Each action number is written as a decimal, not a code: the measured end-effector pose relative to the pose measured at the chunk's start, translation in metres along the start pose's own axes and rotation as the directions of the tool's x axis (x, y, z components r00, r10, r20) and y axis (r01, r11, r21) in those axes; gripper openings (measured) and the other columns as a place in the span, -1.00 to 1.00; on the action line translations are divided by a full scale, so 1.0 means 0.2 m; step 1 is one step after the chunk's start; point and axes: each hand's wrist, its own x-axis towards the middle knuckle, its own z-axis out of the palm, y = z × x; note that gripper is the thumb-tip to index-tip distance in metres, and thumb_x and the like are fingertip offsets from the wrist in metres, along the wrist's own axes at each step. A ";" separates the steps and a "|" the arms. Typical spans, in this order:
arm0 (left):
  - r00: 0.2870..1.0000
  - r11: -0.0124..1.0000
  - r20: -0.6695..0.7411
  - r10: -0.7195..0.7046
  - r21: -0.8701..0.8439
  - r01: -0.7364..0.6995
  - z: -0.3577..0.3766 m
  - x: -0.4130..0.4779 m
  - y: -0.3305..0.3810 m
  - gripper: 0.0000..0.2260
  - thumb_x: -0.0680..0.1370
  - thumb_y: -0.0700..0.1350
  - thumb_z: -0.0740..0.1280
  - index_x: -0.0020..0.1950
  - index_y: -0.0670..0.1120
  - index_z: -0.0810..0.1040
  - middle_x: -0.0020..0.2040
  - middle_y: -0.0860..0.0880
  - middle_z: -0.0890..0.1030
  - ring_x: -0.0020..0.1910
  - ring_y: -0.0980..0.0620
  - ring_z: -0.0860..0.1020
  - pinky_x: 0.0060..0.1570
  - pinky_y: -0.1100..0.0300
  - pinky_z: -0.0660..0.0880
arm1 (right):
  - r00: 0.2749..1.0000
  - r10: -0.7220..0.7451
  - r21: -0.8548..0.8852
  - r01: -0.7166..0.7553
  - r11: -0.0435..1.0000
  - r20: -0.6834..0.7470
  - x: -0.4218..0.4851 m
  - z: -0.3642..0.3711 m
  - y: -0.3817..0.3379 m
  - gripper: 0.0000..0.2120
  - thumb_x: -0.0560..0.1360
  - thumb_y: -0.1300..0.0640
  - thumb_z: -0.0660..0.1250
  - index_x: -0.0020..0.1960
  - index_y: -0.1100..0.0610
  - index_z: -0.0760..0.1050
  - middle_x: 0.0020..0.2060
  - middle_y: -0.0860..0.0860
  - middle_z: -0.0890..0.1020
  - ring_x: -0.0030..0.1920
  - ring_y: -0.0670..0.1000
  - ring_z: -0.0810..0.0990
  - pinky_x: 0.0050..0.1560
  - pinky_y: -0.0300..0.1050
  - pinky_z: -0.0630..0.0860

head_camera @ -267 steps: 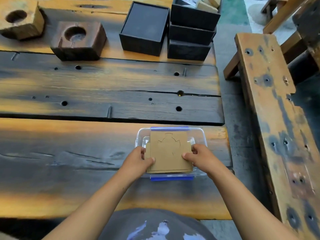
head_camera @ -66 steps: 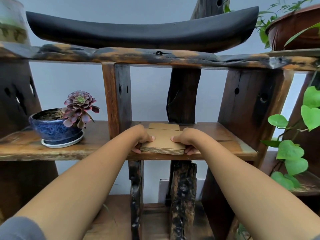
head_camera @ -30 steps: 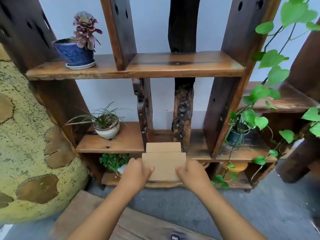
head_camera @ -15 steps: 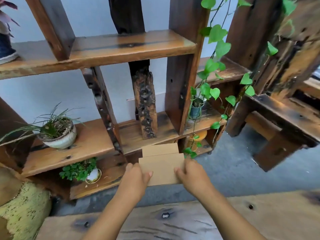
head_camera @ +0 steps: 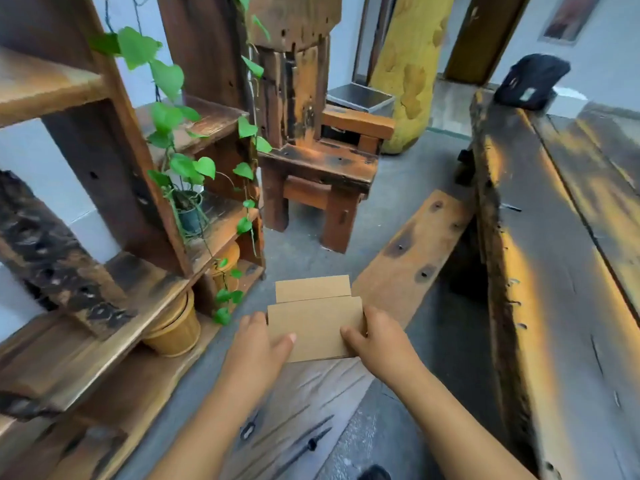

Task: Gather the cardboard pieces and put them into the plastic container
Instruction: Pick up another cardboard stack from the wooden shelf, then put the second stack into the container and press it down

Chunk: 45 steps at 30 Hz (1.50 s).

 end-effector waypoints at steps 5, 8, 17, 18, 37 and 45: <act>0.977 0.984 0.129 0.167 0.041 -0.174 0.27 0.03 0.31 -0.65 0.50 0.05 0.39 0.16 -0.14 0.47 0.10 -0.05 0.47 0.13 -0.07 0.52 -0.04 0.15 0.40 | 0.970 0.218 0.086 -0.209 0.974 -0.113 -0.12 -0.21 0.35 -0.70 0.51 -0.07 0.33 0.05 0.16 0.47 -0.02 0.06 0.59 0.00 0.09 0.56 -0.12 -0.08 0.40; 0.939 0.959 0.221 0.263 0.044 -0.279 0.48 0.01 0.52 -0.66 0.50 0.06 0.38 0.15 -0.12 0.45 0.05 0.00 0.43 0.11 -0.08 0.52 -0.07 0.13 0.38 | 0.932 0.317 0.133 -0.297 0.946 -0.177 -0.21 -0.34 0.59 -0.72 0.50 -0.08 0.34 0.01 0.13 0.45 -0.01 0.06 0.60 0.00 0.08 0.56 -0.14 -0.10 0.37; 0.761 0.856 0.471 0.446 0.025 -0.516 1.21 -0.26 1.12 -0.67 0.46 0.01 0.43 0.09 -0.11 0.43 0.06 -0.04 0.48 0.08 -0.07 0.52 -0.06 0.13 0.39 | 0.741 0.630 0.334 -0.547 0.767 -0.232 -0.63 -0.65 1.35 -0.69 0.49 -0.09 0.35 0.06 0.12 0.44 -0.06 0.01 0.58 0.00 0.09 0.58 -0.06 -0.02 0.49; 0.728 0.840 0.506 0.462 0.012 -0.542 1.29 -0.31 1.18 -0.66 0.46 0.01 0.43 0.11 -0.12 0.43 0.08 -0.05 0.48 0.09 -0.07 0.51 -0.03 0.13 0.41 | 0.705 0.668 0.361 -0.574 0.735 -0.238 -0.70 -0.68 1.42 -0.69 0.49 -0.10 0.35 0.07 0.11 0.45 -0.04 0.01 0.59 -0.02 0.06 0.57 -0.09 -0.02 0.48; -0.125 0.426 0.903 0.410 -0.311 -0.849 2.26 -1.04 1.76 -0.67 0.45 0.10 0.41 0.05 -0.03 0.39 0.08 -0.03 0.53 0.02 -0.05 0.55 -0.10 0.08 0.47 | -0.093 0.995 0.797 -0.603 -0.030 -0.033 -1.63 -0.70 1.83 -0.76 0.48 -0.07 0.36 -0.10 0.07 0.40 -0.16 -0.01 0.56 -0.14 0.04 0.58 -0.13 -0.02 0.54; -0.324 0.298 0.908 0.265 -0.397 -0.868 2.37 -1.31 1.74 -0.60 0.47 0.09 0.41 0.14 -0.11 0.39 0.16 -0.08 0.53 0.13 -0.12 0.54 0.06 0.03 0.49 | -0.321 0.945 0.858 -0.468 -0.210 0.057 -1.79 -0.55 1.77 -0.70 0.49 -0.05 0.36 -0.02 0.17 0.42 -0.08 0.09 0.59 -0.05 0.15 0.61 0.00 0.11 0.58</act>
